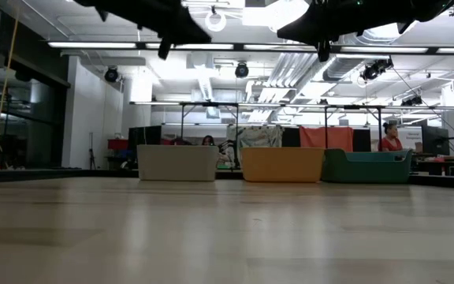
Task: Sort Halloween decoration
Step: Return to Home Position
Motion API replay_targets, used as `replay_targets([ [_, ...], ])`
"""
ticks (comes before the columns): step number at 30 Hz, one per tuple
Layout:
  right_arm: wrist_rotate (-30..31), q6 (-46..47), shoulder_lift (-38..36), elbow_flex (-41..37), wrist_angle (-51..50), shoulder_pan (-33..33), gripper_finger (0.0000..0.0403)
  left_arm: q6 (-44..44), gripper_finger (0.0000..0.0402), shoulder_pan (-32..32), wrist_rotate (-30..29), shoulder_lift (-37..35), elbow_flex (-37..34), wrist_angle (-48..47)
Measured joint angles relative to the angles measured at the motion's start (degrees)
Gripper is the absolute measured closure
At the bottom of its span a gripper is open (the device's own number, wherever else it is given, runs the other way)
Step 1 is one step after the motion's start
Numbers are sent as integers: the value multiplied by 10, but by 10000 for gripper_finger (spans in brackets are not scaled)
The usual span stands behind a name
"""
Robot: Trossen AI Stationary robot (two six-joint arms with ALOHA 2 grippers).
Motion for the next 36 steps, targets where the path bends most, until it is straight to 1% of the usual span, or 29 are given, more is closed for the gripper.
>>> replay_targets([
  [2,0,0,0,0,0,0,402,-6,398,-48,-14,-22,-43,60],
  [6,-9,0,0,0,0,0,402,-41,400,-138,-44,-54,-137,224],
  [8,-19,0,0,0,0,0,402,-62,401,-175,-62,-66,-177,290],
  [11,-27,0,0,0,0,0,402,-85,401,-220,-89,-94,-223,339],
  [14,-30,7,0,0,0,0,402,-81,401,-251,-115,-137,-250,344],
  [16,-30,7,0,0,0,0,402,-65,401,-259,-125,-172,-265,338],
  [19,-30,7,0,0,0,0,402,-30,401,-256,-127,-227,-270,314],
  [21,-33,10,0,0,1,0,402,-13,402,-249,-127,-263,-270,275],
  [25,-68,35,0,0,25,0,402,-15,401,-230,-116,-312,-270,209],
  [28,-95,48,-1,0,42,0,402,-15,401,-221,-98,-329,-270,208],
  [32,-121,72,-1,0,66,0,402,-9,401,-216,-65,-331,-270,208],
  [36,-127,84,-1,0,93,6,402,-6,401,-216,-41,-327,-270,190],
])
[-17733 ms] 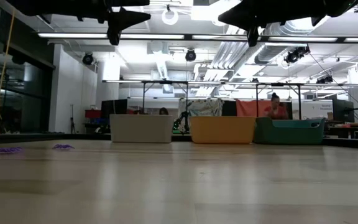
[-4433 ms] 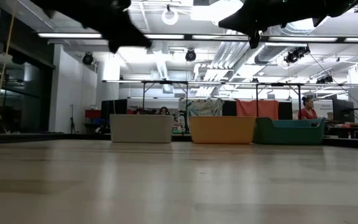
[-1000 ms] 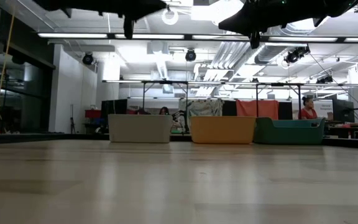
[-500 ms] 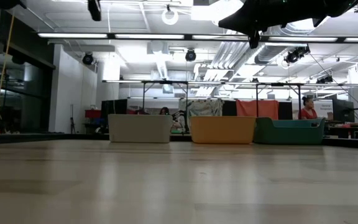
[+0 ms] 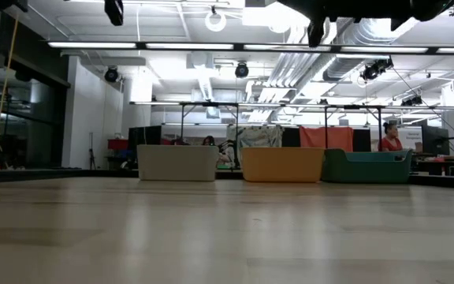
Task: Sort Halloween decoration
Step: Return to Home Position
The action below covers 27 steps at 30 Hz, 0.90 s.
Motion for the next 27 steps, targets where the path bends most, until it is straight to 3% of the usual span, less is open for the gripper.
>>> replay_targets([
  [23,6,1,0,0,95,9,402,-9,401,0,-1,1,0,3],
  [27,6,1,0,0,100,9,402,-65,401,0,-14,0,0,27],
])
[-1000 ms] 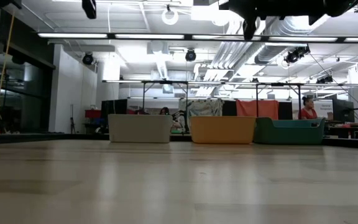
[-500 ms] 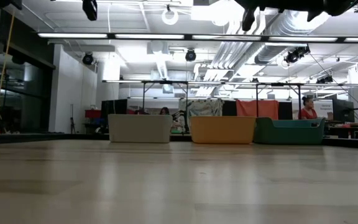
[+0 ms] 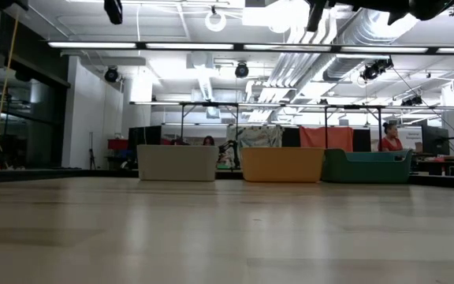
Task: Sort Halloween decoration
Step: Return to Home Position
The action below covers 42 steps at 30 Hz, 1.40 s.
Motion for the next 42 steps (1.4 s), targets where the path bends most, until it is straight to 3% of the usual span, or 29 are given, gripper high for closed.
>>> replay_targets([
  [20,1,-5,0,0,-17,0,402,45,401,0,-12,-69,0,-2],
  [30,1,0,0,0,-30,0,402,61,401,0,-24,-104,-3,-89],
  [42,1,2,0,0,-30,0,402,31,401,0,-80,-229,-221,151],
])
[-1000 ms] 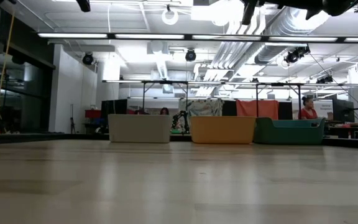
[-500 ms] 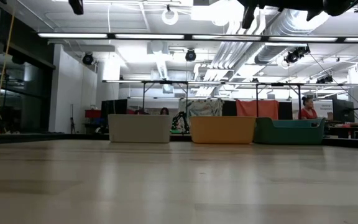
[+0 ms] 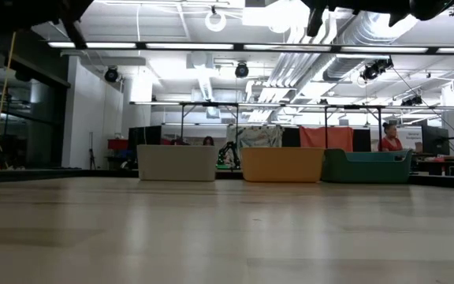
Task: Sort Halloween decoration
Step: Return to Home Position
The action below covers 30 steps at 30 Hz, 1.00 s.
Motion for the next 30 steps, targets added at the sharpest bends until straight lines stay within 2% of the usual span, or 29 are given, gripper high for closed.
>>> replay_targets([
  [6,0,0,0,0,0,0,402,-1,401,0,-17,-65,-68,28],
  [11,0,0,0,0,0,0,402,-1,401,0,-36,-98,-70,-58],
  [16,0,-1,0,0,0,0,402,-13,401,0,-36,-103,-70,-82],
  [23,-4,-6,0,0,-28,0,402,-15,401,0,-34,-102,-70,-185],
  [30,-31,-59,-2,0,-57,0,402,-16,401,0,-32,-102,-70,-260],
])
